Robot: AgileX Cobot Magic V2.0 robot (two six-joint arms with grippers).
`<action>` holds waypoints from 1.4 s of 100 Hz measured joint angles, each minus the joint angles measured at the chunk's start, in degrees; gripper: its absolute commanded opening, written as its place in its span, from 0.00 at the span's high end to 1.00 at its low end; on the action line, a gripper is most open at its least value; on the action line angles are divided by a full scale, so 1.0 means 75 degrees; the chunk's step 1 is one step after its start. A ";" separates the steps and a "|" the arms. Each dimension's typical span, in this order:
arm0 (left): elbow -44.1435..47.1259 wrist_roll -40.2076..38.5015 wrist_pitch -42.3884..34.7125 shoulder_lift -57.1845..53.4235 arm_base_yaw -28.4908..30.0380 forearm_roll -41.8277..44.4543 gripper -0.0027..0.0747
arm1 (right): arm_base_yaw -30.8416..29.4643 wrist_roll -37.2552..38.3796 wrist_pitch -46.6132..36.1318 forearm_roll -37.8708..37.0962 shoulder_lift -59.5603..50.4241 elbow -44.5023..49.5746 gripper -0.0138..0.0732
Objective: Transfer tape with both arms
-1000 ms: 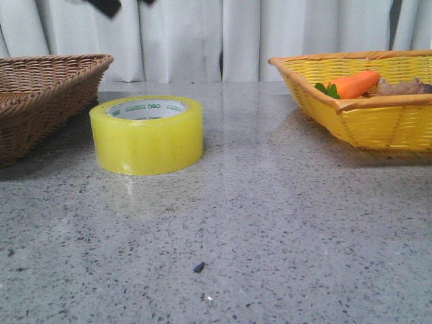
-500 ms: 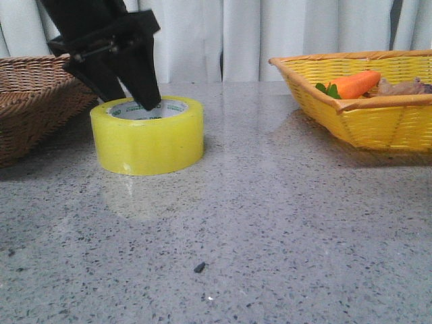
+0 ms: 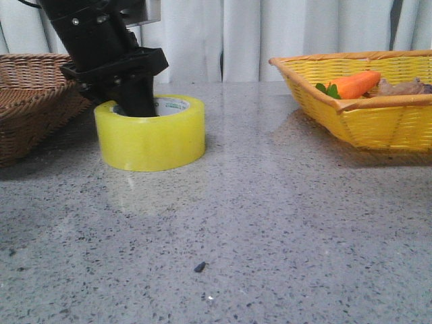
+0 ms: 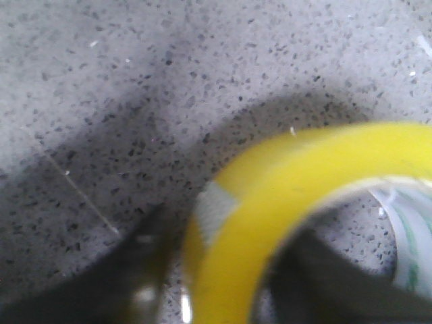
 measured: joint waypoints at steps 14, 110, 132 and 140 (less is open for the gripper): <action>-0.0188 0.0019 0.0055 -0.0015 0.0000 0.0018 0.99 | 0.0000 0.0000 -0.0018 0.0000 0.0000 0.0000 0.91; 0.1063 -0.0848 -0.0372 -0.2784 0.3054 0.2403 0.48 | 0.0000 0.0000 -0.0288 0.0000 0.0000 0.0123 0.91; 0.1250 -0.1193 -0.0400 -0.3068 0.3054 0.1890 0.32 | 0.0000 0.0004 -0.0262 -0.0019 -0.0209 0.0229 0.91; 0.1542 -0.1193 -0.0623 -0.3729 0.3025 0.1443 0.43 | 0.0000 0.0004 -0.0535 -0.0272 -0.0690 0.0633 0.91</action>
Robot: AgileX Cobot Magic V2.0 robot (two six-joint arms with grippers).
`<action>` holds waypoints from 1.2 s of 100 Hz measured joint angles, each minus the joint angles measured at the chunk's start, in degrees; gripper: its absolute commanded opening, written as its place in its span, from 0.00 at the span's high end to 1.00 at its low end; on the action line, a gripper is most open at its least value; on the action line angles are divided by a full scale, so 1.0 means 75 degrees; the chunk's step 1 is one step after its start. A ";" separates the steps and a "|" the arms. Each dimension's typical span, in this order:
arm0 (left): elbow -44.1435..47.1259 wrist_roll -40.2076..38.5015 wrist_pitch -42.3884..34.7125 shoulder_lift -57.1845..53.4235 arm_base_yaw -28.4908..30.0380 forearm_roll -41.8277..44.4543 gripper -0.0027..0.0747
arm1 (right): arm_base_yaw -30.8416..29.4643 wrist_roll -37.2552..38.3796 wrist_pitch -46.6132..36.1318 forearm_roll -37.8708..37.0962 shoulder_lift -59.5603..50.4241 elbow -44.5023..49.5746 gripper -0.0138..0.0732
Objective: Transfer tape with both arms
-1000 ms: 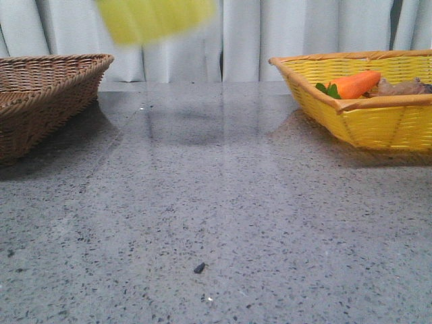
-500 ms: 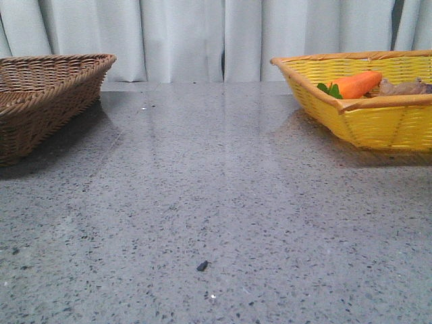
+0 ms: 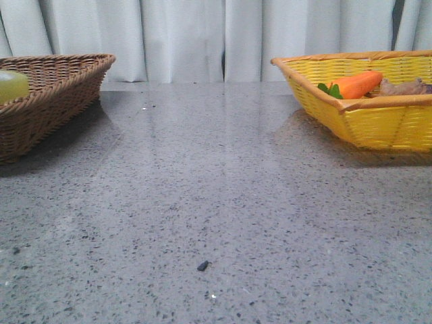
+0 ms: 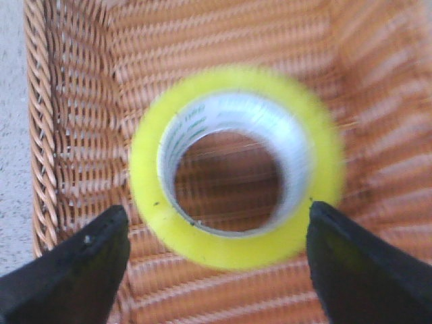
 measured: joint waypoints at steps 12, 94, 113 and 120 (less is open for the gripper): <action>0.0959 0.0144 -0.0820 -0.1710 -0.0282 -0.0648 0.57 | 0.0000 0.0000 -0.0829 -0.0773 -0.1157 0.1168 0.91; 0.6874 0.0189 -0.1245 -1.0885 -0.1027 -0.1010 0.99 | 0.0000 0.0000 -0.4592 -0.3071 -0.5748 0.5950 0.91; 0.6874 0.0189 -0.1135 -1.0899 -0.1027 -0.2412 0.99 | 0.0000 0.0000 -0.4592 -0.3076 -0.5748 0.5950 0.91; 0.6874 0.0189 -0.1135 -1.0899 -0.1027 -0.2666 0.99 | 0.0000 0.0000 -0.4592 -0.3076 -0.5748 0.5950 0.91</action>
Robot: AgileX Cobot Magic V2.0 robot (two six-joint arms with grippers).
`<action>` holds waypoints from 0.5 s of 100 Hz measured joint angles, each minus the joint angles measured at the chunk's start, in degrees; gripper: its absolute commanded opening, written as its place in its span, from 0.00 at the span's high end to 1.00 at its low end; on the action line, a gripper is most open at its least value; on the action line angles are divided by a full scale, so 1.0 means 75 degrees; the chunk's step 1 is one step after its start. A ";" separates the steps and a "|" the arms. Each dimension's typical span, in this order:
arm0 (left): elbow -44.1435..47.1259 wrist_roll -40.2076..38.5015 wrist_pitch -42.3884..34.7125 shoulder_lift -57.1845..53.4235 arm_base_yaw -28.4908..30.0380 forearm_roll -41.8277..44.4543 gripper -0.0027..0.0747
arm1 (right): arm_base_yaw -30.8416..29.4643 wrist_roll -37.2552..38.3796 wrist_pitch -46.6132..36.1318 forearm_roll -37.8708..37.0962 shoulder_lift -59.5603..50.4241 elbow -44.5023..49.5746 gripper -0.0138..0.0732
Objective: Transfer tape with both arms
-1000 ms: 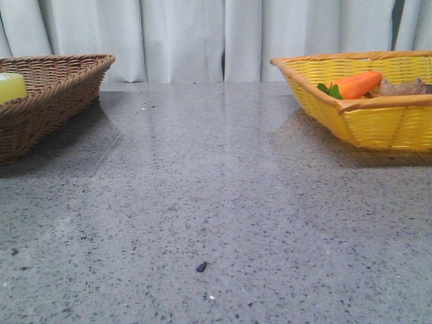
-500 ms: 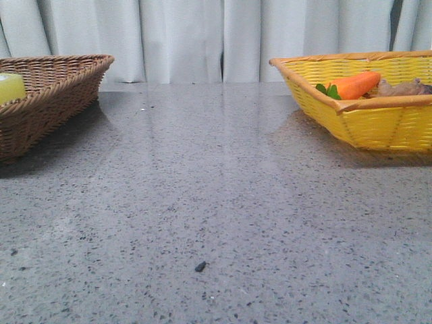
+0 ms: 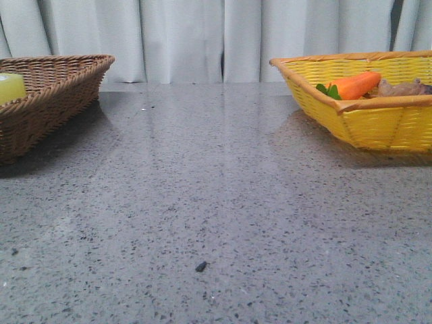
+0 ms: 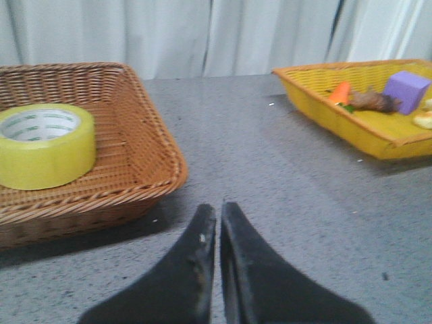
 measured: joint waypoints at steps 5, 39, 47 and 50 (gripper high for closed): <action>0.0000 0.0000 0.0000 0.0000 0.0000 -0.0063 0.99 | 0.0000 0.0000 0.0000 0.0000 0.0000 0.0000 0.91; 0.1917 -0.0185 -0.2876 0.0000 0.0063 0.2483 0.99 | 0.0000 0.0000 0.0000 0.0000 0.0000 0.0000 0.91; 0.3035 -0.0722 -0.4176 0.0000 0.0156 0.2722 0.99 | 0.0000 0.0000 0.0000 0.0000 0.0000 0.0000 0.91; 0.3352 -0.0919 -0.4631 0.0000 0.0192 0.2759 0.99 | 0.0000 0.0000 -0.0007 -0.0013 0.0000 0.0000 0.91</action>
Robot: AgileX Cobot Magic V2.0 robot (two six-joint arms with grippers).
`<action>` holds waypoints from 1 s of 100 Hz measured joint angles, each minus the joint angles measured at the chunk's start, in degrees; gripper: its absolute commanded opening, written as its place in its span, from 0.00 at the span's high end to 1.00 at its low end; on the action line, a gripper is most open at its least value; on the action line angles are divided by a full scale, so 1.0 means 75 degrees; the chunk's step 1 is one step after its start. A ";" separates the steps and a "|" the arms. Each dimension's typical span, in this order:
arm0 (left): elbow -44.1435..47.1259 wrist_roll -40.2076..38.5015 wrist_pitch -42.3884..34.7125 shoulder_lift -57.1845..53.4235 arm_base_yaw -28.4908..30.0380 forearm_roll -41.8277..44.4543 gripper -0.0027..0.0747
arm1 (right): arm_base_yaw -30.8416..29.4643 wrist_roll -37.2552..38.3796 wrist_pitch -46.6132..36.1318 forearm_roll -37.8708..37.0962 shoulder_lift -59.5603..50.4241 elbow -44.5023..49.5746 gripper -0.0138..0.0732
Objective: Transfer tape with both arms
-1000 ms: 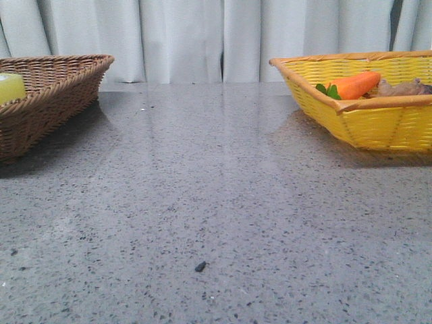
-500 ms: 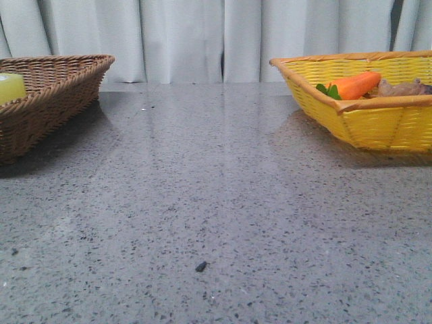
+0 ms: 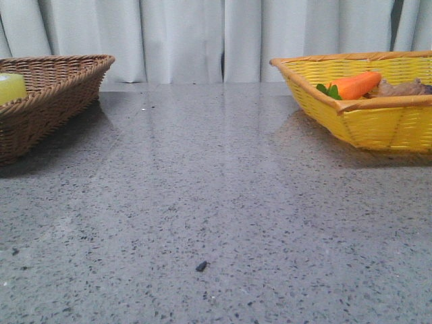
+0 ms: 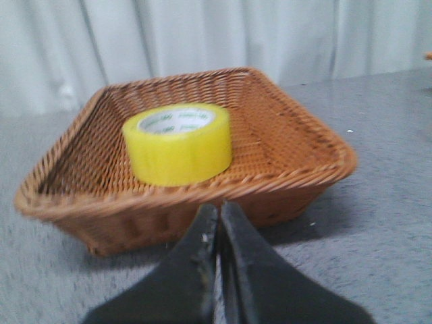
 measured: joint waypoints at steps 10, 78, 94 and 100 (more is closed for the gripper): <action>0.0382 -0.0469 -0.0085 0.0000 0.0016 0.0138 0.99 | 0.0000 0.0000 0.0000 0.0001 0.0000 0.0000 0.91; 0.0382 -0.0703 0.1106 0.0000 0.0016 -0.0796 0.99 | 0.0000 0.0000 -0.0061 0.0001 -0.0031 0.0000 0.91; 0.0382 -0.0703 0.1106 0.0000 0.0016 -0.0800 0.99 | 0.0000 0.0000 -0.0061 0.0001 -0.0031 0.0000 0.91; 0.0382 -0.0703 0.1106 0.0000 0.0016 -0.0800 0.99 | 0.0000 0.0000 -0.0061 0.0001 -0.0031 0.0000 0.91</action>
